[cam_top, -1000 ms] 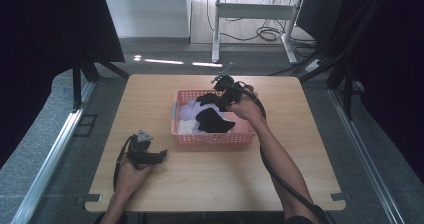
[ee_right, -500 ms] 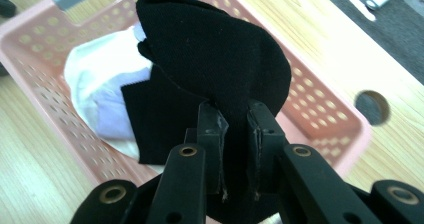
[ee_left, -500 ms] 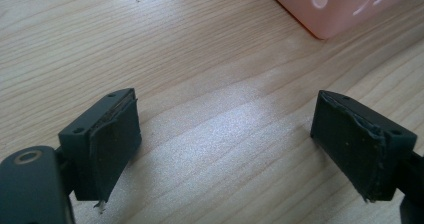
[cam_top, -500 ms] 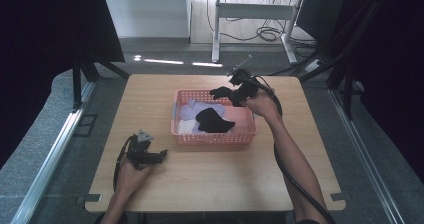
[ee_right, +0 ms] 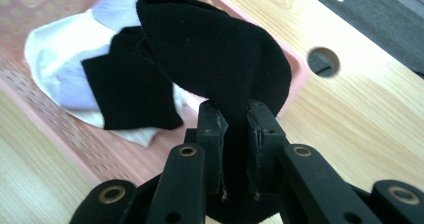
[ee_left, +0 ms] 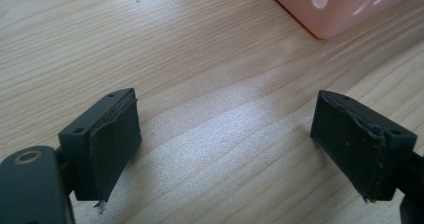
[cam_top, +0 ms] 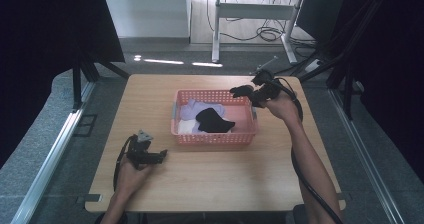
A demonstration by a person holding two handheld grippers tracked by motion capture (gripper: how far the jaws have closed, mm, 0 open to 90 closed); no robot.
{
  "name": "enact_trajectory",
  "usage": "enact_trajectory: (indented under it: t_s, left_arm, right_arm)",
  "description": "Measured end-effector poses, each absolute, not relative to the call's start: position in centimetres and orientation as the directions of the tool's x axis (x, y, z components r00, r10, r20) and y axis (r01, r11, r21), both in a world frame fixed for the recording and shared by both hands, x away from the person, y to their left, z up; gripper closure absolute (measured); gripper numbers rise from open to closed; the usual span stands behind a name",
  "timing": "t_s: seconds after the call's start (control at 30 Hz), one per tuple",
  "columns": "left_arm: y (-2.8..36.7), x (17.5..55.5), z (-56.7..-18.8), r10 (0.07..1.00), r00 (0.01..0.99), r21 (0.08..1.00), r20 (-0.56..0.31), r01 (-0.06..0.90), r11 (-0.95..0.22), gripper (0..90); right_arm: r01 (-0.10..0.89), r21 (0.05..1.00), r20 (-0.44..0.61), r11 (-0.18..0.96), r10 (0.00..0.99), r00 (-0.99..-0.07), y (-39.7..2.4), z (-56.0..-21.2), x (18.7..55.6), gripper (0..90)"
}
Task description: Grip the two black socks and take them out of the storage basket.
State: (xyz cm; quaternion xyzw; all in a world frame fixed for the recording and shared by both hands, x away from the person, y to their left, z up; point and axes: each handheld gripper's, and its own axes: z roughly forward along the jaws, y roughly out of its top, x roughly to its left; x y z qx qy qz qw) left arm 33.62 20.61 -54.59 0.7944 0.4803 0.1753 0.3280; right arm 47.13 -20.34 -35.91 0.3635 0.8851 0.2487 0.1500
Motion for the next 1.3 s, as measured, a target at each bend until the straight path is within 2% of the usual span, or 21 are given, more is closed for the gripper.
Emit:
enact_trajectory:
  t_s: [0.83,1.03,1.17,1.3]
  left_arm:
    - [20.6,33.6,-54.6,0.877,0.479,0.685,-0.033,0.650,-0.329,12.2]
    - [20.6,33.6,-54.6,0.878,0.478,0.685,-0.033,0.650,-0.328,12.3]
    - [20.6,33.6,-54.6,0.878,0.478,0.685,-0.034,0.650,-0.328,12.3]
    - [20.6,33.6,-54.6,0.878,0.478,0.686,-0.034,0.650,-0.328,12.3]
  right_arm:
    - [0.711,0.533,-0.062,0.459,0.859,-0.508,-32.2,-37.9,44.3,78.1]
    - [0.738,0.512,-0.064,0.440,0.876,-0.478,-33.6,-40.0,43.8,78.0]
    - [0.763,0.472,-0.056,0.442,0.879,-0.474,-33.5,-43.2,43.7,77.8]
    - [0.775,0.450,-0.046,0.444,0.878,-0.476,-33.3,-44.9,43.6,77.5]
